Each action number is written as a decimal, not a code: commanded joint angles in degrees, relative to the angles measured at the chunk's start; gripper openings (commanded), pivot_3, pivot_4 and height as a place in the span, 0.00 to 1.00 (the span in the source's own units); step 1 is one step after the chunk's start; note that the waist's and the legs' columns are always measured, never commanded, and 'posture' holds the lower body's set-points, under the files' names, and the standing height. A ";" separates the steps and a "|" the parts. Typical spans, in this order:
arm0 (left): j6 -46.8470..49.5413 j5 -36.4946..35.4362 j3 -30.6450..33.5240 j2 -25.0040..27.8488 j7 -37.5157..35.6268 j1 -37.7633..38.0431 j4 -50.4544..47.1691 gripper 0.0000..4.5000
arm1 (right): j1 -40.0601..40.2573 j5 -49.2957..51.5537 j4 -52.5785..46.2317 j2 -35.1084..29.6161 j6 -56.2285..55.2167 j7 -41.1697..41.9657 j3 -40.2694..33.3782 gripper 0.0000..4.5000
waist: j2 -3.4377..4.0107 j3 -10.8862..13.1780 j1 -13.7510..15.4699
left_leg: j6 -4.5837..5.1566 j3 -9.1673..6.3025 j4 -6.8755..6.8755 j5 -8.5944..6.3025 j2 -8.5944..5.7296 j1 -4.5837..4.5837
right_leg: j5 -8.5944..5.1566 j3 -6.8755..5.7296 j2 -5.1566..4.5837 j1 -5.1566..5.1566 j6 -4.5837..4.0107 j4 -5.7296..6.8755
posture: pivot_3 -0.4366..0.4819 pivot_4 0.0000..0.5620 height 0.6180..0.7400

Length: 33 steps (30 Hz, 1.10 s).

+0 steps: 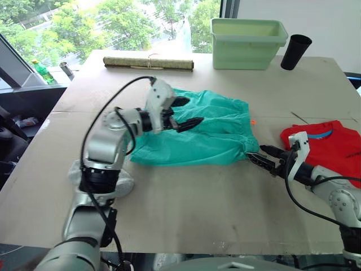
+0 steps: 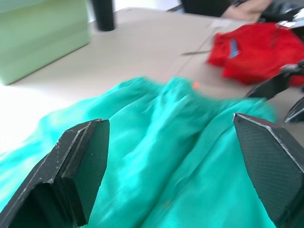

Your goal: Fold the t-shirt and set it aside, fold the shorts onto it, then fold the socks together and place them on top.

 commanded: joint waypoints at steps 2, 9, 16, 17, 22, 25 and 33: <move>-0.13 -2.02 3.34 7.47 -4.61 5.96 -1.67 0.98 | 0.95 2.48 -2.15 -0.52 1.41 2.59 -0.77 1.00 | 0.00 0.00 -0.22 | -0.01 0.00 -0.04 0.00 0.00 0.01 | 0.00 0.00 0.00 -0.01 0.00 -0.01 | 0.48 0.27 0.97; 0.82 -2.92 5.47 10.21 -5.12 7.17 7.11 1.00 | -1.18 1.61 -2.37 1.53 -0.08 4.43 1.43 0.61 | 0.03 0.02 0.18 | -0.25 -0.03 0.00 -0.14 0.00 0.00 | 0.00 -0.02 -0.06 -0.02 0.00 -0.03 | 0.48 0.27 0.97; 7.82 -6.50 4.66 10.25 -8.69 4.16 15.16 1.00 | -1.44 -0.48 -1.76 1.38 -1.88 5.44 2.68 0.02 | 0.01 0.02 0.03 | -0.01 -0.03 -0.02 -0.01 -0.02 -0.05 | 0.01 -0.02 -0.07 -0.05 0.01 -0.04 | 0.48 0.27 0.97; 7.98 -6.32 4.42 10.44 -9.13 3.95 16.16 1.00 | -1.21 -0.84 -2.01 1.41 -2.12 5.53 2.91 0.02 | 0.01 0.02 0.02 | -0.01 -0.03 -0.04 -0.01 -0.02 -0.04 | 0.01 -0.03 -0.07 -0.05 0.01 -0.02 | 0.48 0.27 0.97; 11.90 -7.67 6.74 10.13 -8.82 0.03 23.61 1.00 | 0.24 -1.72 -3.67 1.98 -2.97 5.39 3.73 0.02 | 0.01 0.02 -0.04 | -0.02 -0.03 -0.06 0.00 0.00 -0.03 | 0.01 -0.06 -0.04 -0.06 0.01 0.00 | 0.48 0.27 0.97; 11.85 -7.37 6.88 10.29 -9.03 -1.72 26.81 1.00 | 1.14 -1.95 -4.32 2.07 -3.58 5.33 4.16 0.02 | 0.00 0.03 0.02 | -0.02 -0.03 -0.04 0.00 -0.01 -0.03 | 0.01 -0.06 -0.05 -0.06 0.01 0.00 | 0.48 0.27 0.97; 8.72 -7.23 7.41 8.72 -9.58 -5.67 31.89 1.00 | 2.25 -2.41 -5.32 2.18 -4.26 4.92 4.37 0.02 | -0.01 0.03 0.01 | -0.03 -0.03 -0.04 -0.01 -0.01 -0.04 | 0.01 -0.05 -0.07 -0.06 0.01 -0.01 | 0.48 0.27 0.97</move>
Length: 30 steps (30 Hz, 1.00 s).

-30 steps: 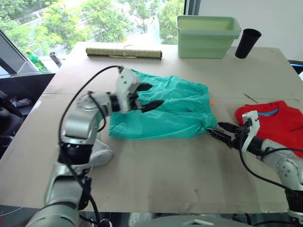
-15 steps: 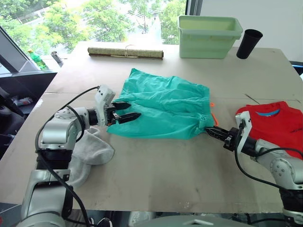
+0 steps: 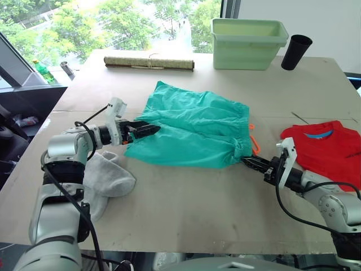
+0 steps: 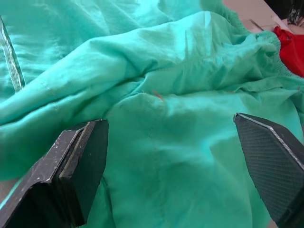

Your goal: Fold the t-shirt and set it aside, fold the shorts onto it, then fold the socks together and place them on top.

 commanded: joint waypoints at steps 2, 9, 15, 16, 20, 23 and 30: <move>-1.94 -1.58 2.95 0.06 -0.82 -2.42 0.57 1.00 | 0.55 0.39 -2.85 -0.11 -0.97 0.27 -0.75 0.02 | 0.00 0.00 -0.05 | 0.00 0.00 0.00 0.00 0.00 0.00 | 0.00 0.00 0.00 0.00 0.00 0.00 | 0.48 0.27 0.97; -5.11 1.69 0.76 -0.03 -1.61 -2.39 2.55 1.00 | 0.84 0.71 -3.67 -0.06 -0.51 -0.15 -0.79 0.02 | 0.00 0.00 -0.06 | 0.00 0.00 0.00 0.00 0.00 0.00 | 0.00 0.00 0.00 0.00 0.00 0.00 | 0.48 0.27 0.97; -13.73 7.02 -3.28 -1.98 -2.12 -3.46 6.53 1.00 | 0.10 0.76 -3.36 0.01 -0.25 -0.18 -0.67 0.02 | -0.01 0.00 0.07 | 0.00 0.00 0.00 0.00 0.00 0.00 | 0.00 0.00 -0.02 0.00 -0.01 0.00 | 0.48 0.27 0.97; -15.60 8.11 -3.94 -2.32 -1.99 -3.70 7.45 1.00 | 0.02 0.77 -3.36 0.02 -0.21 -0.19 -0.66 0.02 | -0.01 0.00 0.06 | 0.00 0.00 0.00 0.00 0.00 -0.01 | 0.00 0.00 -0.02 0.00 -0.01 -0.01 | 0.48 0.27 0.97; -20.43 11.04 -5.94 -3.09 -2.36 -4.34 10.33 0.94 | -0.20 0.77 -3.47 0.13 -0.09 -0.39 -0.64 0.00 | -0.01 0.00 -0.01 | 0.00 0.00 0.00 0.00 0.00 -0.01 | 0.00 0.00 -0.02 -0.02 -0.01 0.00 | 0.48 0.27 0.97; -21.26 10.78 -5.34 -3.54 -3.11 -4.77 11.34 0.73 | -0.04 0.87 -3.81 0.22 0.02 -0.60 -0.69 0.00 | -0.01 0.00 -0.05 | 0.00 0.00 -0.01 0.00 0.00 -0.01 | 0.00 0.00 -0.02 -0.03 -0.02 0.00 | 0.48 0.27 0.97; -21.18 9.07 -2.14 -1.17 -5.41 -3.77 10.49 0.01 | 1.26 1.06 -4.57 0.11 -0.22 -0.91 -1.21 0.00 | -0.02 0.01 -0.10 | 0.00 0.00 0.00 0.00 0.00 -0.02 | 0.00 -0.01 -0.03 -0.03 -0.01 0.00 | 0.48 0.27 0.97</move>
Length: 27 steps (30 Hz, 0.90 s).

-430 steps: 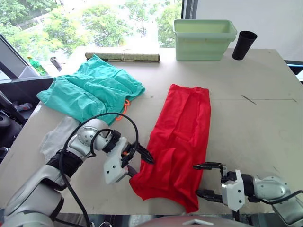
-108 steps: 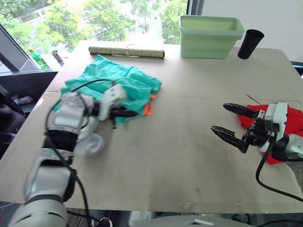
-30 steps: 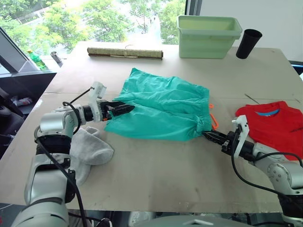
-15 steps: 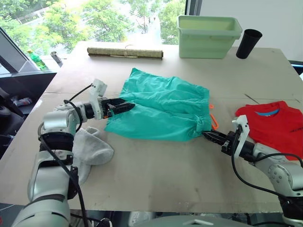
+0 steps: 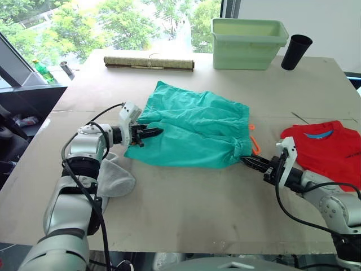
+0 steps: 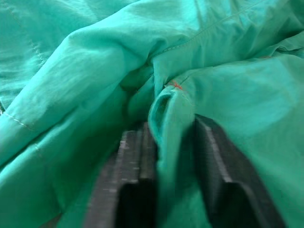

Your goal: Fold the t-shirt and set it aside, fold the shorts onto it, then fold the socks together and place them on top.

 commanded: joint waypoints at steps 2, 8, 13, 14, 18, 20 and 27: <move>0.67 -3.31 4.30 2.71 -2.20 0.48 -3.40 0.01 | 0.65 1.70 -2.97 -0.38 0.07 0.15 -1.73 0.00 | 0.00 0.00 -0.10 | 0.00 0.00 -0.01 0.00 0.00 0.00 | 0.00 0.00 0.00 0.00 0.00 0.00 | 0.48 0.27 0.97; 6.72 -9.14 7.46 7.67 -8.76 6.05 -13.80 0.01 | 1.92 6.20 -7.58 -4.23 3.25 0.75 -6.10 0.00 | 0.00 0.01 -0.52 | 0.00 0.00 -0.02 0.00 0.00 -0.01 | 0.00 0.00 -0.05 -0.01 0.00 -0.02 | 0.48 0.27 0.97; 8.33 -11.36 8.55 10.45 -11.26 9.75 -18.75 0.01 | 1.95 8.13 -9.06 -5.87 4.67 0.13 -7.56 0.00 | 0.00 0.00 -0.66 | -0.11 -0.03 -0.05 -0.06 0.01 0.02 | -0.01 -0.01 -0.08 0.00 -0.01 -0.03 | 0.48 0.27 0.97; 7.98 -11.43 8.56 10.54 -11.24 10.12 -19.21 0.01 | 1.99 8.18 -9.05 -5.89 4.70 0.06 -7.55 0.00 | 0.01 0.00 -0.65 | -0.20 -0.03 -0.06 -0.12 0.00 0.02 | -0.01 -0.01 -0.10 0.00 -0.01 -0.03 | 0.48 0.27 0.97; 3.81 -10.94 9.73 8.18 -6.90 10.14 -19.90 0.01 | 2.70 6.48 -7.46 -5.31 3.49 0.39 -6.03 0.00 | 0.00 0.01 -0.54 | -0.21 -0.03 -0.05 -0.12 -0.02 0.01 | -0.01 -0.02 -0.13 -0.01 -0.01 -0.04 | 0.48 0.27 0.97; 1.89 -10.37 9.70 7.51 -5.48 10.65 -20.76 0.01 | 3.04 6.20 -6.73 -5.10 3.35 0.42 -5.96 0.00 | 0.00 0.01 -0.58 | -0.19 -0.03 -0.06 -0.12 -0.02 0.00 | -0.01 -0.02 -0.14 -0.01 -0.01 -0.04 | 0.48 0.27 0.97; 0.87 -11.08 9.89 6.31 -2.86 14.93 -25.20 0.08 | 3.29 4.68 -3.96 -4.64 1.89 0.81 -5.67 0.00 | 0.01 0.01 -0.90 | -0.08 -0.03 -0.09 -0.05 -0.02 0.01 | -0.01 -0.05 -0.13 -0.01 -0.01 -0.04 | 0.48 0.27 0.97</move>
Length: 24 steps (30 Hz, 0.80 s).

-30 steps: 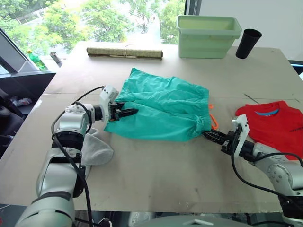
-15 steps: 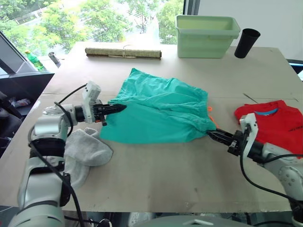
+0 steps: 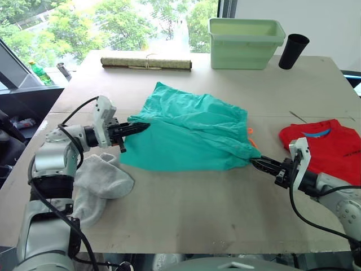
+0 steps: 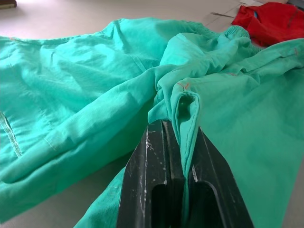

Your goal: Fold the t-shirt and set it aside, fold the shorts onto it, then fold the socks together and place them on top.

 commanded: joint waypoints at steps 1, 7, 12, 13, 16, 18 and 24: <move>0.60 -0.71 1.22 0.62 1.57 1.08 -3.23 0.16 | -0.01 0.01 -0.51 0.29 -1.42 0.61 -0.56 0.00 | 0.00 0.00 -0.08 | 0.00 0.00 0.00 0.00 0.00 0.00 | 0.00 0.00 0.00 0.00 0.00 0.00 | 0.48 0.27 0.97; -2.14 -0.58 0.49 0.58 0.63 3.35 -5.18 0.55 | -0.28 -0.34 -0.36 0.79 -1.40 0.72 -0.40 0.00 | 0.00 0.00 -0.07 | -0.10 0.00 0.00 -0.06 -0.01 0.00 | 0.00 -0.02 -0.01 0.01 0.01 -0.02 | 0.48 0.27 0.97; -2.39 -0.37 0.19 0.82 -0.06 3.55 -5.16 0.55 | -0.38 -0.39 -0.58 0.86 -1.18 0.52 -0.71 0.00 | 0.00 0.00 -0.03 | -0.11 0.00 0.00 -0.07 -0.01 0.00 | 0.00 -0.03 -0.01 0.00 0.01 -0.01 | 0.48 0.27 0.97; -2.45 -0.30 0.13 0.89 -0.20 3.61 -5.03 0.55 | -0.38 -0.42 -0.62 0.85 -1.19 0.48 -0.71 0.00 | 0.00 0.00 -0.03 | -0.12 0.00 0.00 -0.07 -0.01 0.00 | 0.00 -0.03 -0.01 0.01 0.01 -0.01 | 0.48 0.27 0.97; -2.71 0.31 -0.21 1.16 -0.42 3.83 -4.26 0.43 | -0.58 -0.36 -0.92 0.82 -1.03 0.27 -0.74 0.00 | 0.00 0.00 -0.05 | -0.12 0.00 0.00 -0.07 -0.01 0.00 | 0.00 -0.03 -0.01 0.01 0.01 -0.01 | 0.48 0.27 0.97; -3.17 1.01 -0.55 1.37 -0.55 3.93 -3.71 0.26 | -0.77 -0.28 -1.04 0.83 -0.93 0.13 -0.78 0.00 | 0.00 0.00 -0.07 | -0.12 0.00 0.00 -0.07 -0.01 0.00 | 0.00 -0.03 -0.01 0.00 0.01 -0.01 | 0.48 0.27 0.97; -4.41 2.43 -1.11 1.08 -0.39 3.19 -2.12 0.01 | -1.57 -0.24 -1.12 0.94 -0.70 -0.23 -0.45 0.00 | 0.00 0.00 -0.05 | -0.12 0.00 0.00 -0.07 -0.01 0.00 | 0.00 -0.04 -0.01 0.00 0.01 -0.02 | 0.48 0.27 0.97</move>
